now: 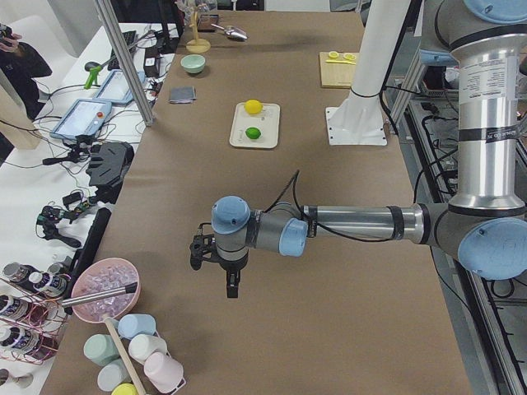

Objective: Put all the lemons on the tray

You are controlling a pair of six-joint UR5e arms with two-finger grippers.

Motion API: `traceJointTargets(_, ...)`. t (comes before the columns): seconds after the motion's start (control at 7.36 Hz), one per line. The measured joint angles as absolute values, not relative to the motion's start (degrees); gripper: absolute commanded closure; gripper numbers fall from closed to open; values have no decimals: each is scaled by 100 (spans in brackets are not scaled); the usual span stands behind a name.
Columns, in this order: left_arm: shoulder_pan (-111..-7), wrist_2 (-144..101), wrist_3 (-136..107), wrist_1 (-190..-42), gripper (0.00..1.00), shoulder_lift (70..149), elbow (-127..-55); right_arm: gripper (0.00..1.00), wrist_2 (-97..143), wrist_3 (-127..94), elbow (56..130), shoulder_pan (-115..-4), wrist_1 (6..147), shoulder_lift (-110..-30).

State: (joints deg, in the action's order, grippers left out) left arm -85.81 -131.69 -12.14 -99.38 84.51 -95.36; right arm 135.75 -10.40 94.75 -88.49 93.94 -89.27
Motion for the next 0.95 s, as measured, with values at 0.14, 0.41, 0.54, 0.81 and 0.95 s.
traceJointTargets(0.14, -8597, -13220, -1222, -9680, 2, 8431, -9771, 0, 13563, -1043, 9470, -8864, 9414, -8924)
traceJointTargets(0.41, -8616, -13255, -1178, -9274, 2, 8391, -10079, 0, 13590, -1045, 9464, -8885, 9431, -8929)
traceJointTargets(0.54, -8622, -13245, -1156, -9228, 2, 8379, -10115, 0, 13606, -1046, 9467, -8902, 9435, -8936)
traceJointTargets(0.81, -8629, -13213, -1142, -9213, 2, 8370, -10118, 0, 13628, -1046, 9467, -8925, 9445, -8951)
traceJointTargets(0.95, -8630, -13211, -1137, -9211, 2, 8368, -10113, 0, 13636, -1046, 9469, -8927, 9464, -8954)
